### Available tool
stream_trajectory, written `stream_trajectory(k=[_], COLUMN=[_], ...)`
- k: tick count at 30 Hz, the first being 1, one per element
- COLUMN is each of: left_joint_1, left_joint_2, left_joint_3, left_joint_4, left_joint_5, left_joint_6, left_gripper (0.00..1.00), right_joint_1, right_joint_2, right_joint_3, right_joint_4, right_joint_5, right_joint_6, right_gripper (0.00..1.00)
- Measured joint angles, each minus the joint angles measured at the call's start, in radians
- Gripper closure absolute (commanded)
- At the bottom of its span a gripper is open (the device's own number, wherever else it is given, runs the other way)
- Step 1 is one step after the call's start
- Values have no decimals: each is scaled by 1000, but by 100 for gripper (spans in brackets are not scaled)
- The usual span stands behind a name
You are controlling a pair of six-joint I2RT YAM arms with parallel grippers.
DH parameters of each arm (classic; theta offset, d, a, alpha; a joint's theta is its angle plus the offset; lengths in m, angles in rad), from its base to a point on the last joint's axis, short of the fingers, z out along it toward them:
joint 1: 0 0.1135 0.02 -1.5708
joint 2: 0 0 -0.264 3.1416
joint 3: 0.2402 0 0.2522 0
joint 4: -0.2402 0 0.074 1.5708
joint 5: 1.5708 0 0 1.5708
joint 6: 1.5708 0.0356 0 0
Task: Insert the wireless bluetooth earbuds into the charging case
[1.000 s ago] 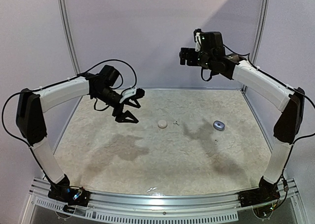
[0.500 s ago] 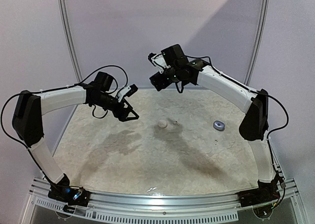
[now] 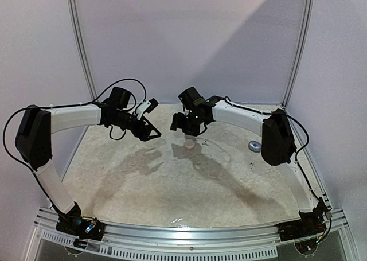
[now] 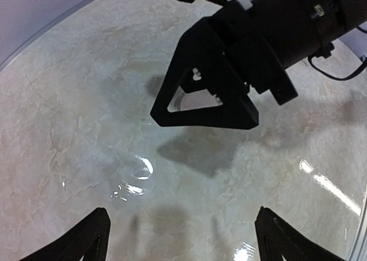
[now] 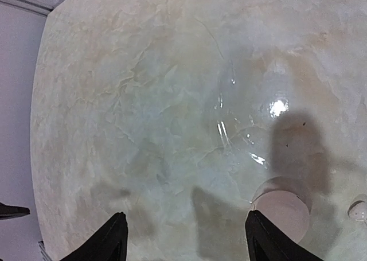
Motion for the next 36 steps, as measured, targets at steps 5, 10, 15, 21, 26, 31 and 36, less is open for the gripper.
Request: stream_trajectory(k=[5,10,15,21,26,31,36], left_joint_1=[1,1,1,1,2,2,2], left_joint_2=[0,0,0,0,0,0,0], left_joint_3=[-21,-21,-21,-22,-23,-23,-23], left_joint_4=[22,32,34,37,53,61,63], left_joint_5=[0,1,1,4,7,9,9], left_joint_6=[0,1,1,0,0,1,1], left_gripper=[10,10,10,10,10,10,10], right_joint_1=[-34,-68,-79,-69,-64,-79,-87], right_joint_2=[0,0,0,22,26,-55,-97], right_joint_3=[-45,-66,-66,-68,-148,-330,-431], right_joint_4=[60,110,118,103,127,244,346], right_joint_5=[-35,-60,-92,-211,-231,-218,-224], right_joint_6=[132,224,294,411,527,716,846], right_gripper=[29,30,31,28,28,28,30])
